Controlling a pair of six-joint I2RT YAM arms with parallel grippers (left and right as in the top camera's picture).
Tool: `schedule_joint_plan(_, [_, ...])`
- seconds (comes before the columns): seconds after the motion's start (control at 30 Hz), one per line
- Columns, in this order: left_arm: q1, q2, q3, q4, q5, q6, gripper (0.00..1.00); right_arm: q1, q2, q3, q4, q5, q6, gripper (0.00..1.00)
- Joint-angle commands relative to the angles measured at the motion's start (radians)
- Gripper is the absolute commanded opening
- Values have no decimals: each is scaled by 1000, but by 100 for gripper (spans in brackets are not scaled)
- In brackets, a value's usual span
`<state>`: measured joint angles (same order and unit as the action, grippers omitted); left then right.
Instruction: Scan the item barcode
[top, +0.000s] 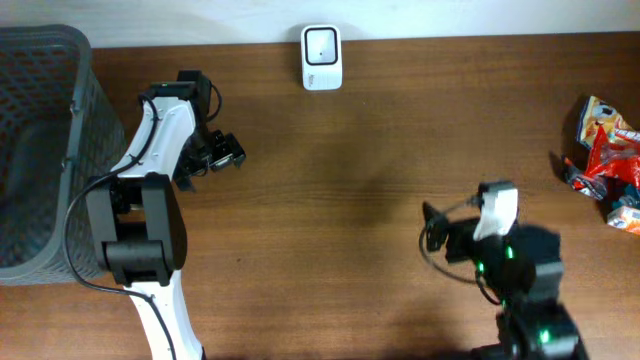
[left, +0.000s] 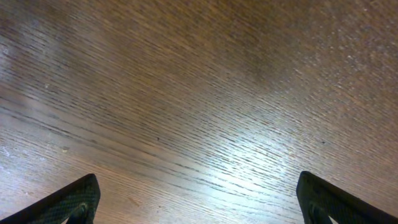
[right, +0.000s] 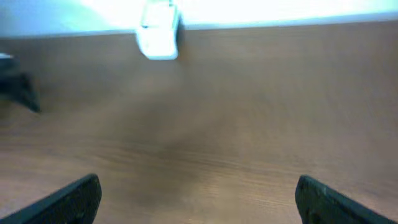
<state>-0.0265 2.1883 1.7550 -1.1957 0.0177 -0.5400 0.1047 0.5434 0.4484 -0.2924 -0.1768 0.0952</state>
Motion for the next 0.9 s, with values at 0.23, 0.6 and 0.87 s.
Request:
schedule_joint_plan(0.23, [3, 5, -4, -1, -7, -6, 99, -13, -470, -252, 21, -55, -65, 98])
schedule_joint_plan(0.6, [3, 5, -4, -1, -7, -6, 99, -14, -540, -410, 270, 79, -66, 98])
schedule_joint_plan(0.87, [3, 5, -4, -1, -7, -6, 99, -23, -540, -443, 288, 111, -88, 98])
